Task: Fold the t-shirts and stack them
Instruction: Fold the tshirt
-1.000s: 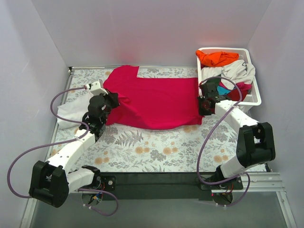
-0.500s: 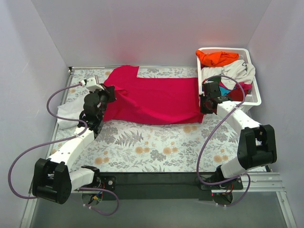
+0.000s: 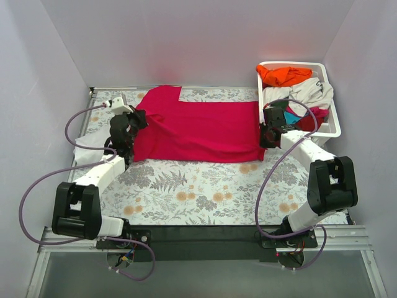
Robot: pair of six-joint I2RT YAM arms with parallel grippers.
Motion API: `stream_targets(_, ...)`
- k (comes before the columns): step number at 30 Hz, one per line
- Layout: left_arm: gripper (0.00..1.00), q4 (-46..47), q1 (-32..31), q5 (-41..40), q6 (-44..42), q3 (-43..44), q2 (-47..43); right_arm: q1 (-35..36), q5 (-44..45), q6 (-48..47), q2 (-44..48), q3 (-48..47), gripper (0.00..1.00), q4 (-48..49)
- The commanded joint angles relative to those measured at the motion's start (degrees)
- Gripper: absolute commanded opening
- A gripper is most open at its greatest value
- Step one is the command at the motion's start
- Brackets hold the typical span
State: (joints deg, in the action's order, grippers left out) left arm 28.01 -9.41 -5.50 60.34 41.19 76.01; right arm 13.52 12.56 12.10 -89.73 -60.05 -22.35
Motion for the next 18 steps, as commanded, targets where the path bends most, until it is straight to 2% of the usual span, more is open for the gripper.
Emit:
stream_targets(1,0.0,6.08,1.15,1.02,-0.75,4.06,3.25,-0.51,1.33,1.44,-0.1,-1.65,0.01,5.11)
stream_targets(3,0.0,6.09,2.02,-0.04,-0.57,5.47,5.37,-0.51,0.72,2.23,1.13,-1.04,0.02,6.17)
stream_targets(4,0.0,6.0,2.29,-0.48,-0.14,6.18,6.16,-0.6,0.63,2.4,1.57,-0.77,0.07,6.61)
stream_targets(5,0.0,6.09,2.81,-2.05,0.22,6.97,7.56,-0.51,0.54,2.93,2.1,0.1,0.21,7.66)
stream_targets(6,0.18,6.0,2.99,-2.67,0.57,7.32,8.01,-0.51,0.1,2.93,2.8,0.63,0.3,8.19)
stream_targets(7,0.29,5.74,3.25,-3.2,1.44,8.11,8.36,-0.51,-0.16,2.93,4.2,1.77,0.43,8.98)
stream_targets(8,0.39,4.7,3.26,-3.99,1.89,8.64,8.45,-0.51,-0.25,3.02,4.91,2.3,0.47,9.25)
stream_targets(9,0.53,4.16,3.26,-4.17,2.24,8.99,8.28,-0.51,-0.51,3.02,5.62,2.74,0.5,9.43)
stream_targets(12,0.7,4.07,3.26,-4.17,3.38,9.35,7.58,-0.51,-1.83,3.02,8.86,5.11,0.56,10.04)
stream_targets(18,0.75,3.45,2.56,-2.94,4.52,8.12,6.52,-0.33,-3.5,3.46,14.84,10.56,0.61,11.89)
